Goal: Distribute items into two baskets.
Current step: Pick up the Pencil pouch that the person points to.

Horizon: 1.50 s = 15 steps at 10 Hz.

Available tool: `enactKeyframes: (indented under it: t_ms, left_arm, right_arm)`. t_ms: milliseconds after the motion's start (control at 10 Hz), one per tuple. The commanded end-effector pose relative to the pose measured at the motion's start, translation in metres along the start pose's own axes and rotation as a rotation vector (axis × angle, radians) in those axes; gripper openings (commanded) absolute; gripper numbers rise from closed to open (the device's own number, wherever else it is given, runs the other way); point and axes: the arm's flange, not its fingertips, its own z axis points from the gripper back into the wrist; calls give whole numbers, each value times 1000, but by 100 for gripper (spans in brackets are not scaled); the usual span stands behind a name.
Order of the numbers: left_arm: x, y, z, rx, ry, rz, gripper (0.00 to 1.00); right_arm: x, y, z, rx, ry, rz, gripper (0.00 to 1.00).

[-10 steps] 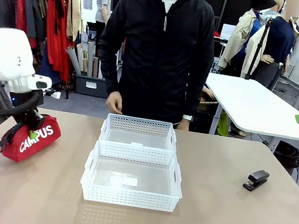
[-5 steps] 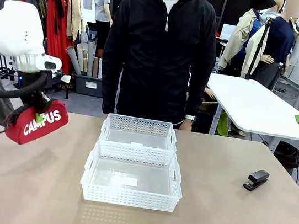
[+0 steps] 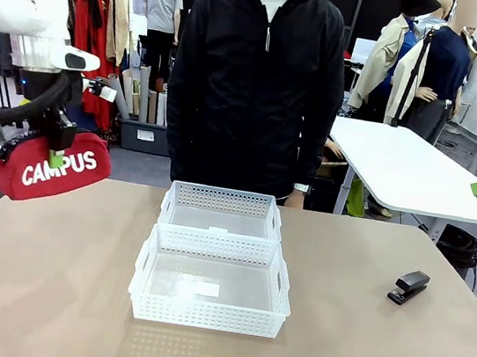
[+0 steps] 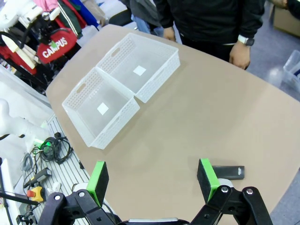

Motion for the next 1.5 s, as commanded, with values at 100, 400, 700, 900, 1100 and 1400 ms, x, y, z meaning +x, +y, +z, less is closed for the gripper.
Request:
enactKeyframes:
  t_ms: [100, 400, 700, 900, 1100, 1400]
  left_arm:
    - [-4, -20, 25, 55, 84, -125, 0]
    - [-13, -22, 33, 48, 20, -210, 0]
    - [-5, -30, 26, 27, 72, -154, 0]
    - [-5, -30, 26, 27, 72, -154, 0]
    - [-5, -30, 26, 27, 72, -154, 0]
    - [-5, -30, 26, 27, 72, -154, 0]
  right_arm:
    - [2, 1, 0, -1, -6, 7, 100]
    - [2, 1, 0, -1, -6, 7, 100]
    - [2, 1, 0, -1, -6, 7, 100]
    - [2, 1, 0, -1, -6, 7, 100]
    - [2, 1, 0, -1, -6, 7, 100]
    - [2, 1, 0, -1, -6, 7, 100]
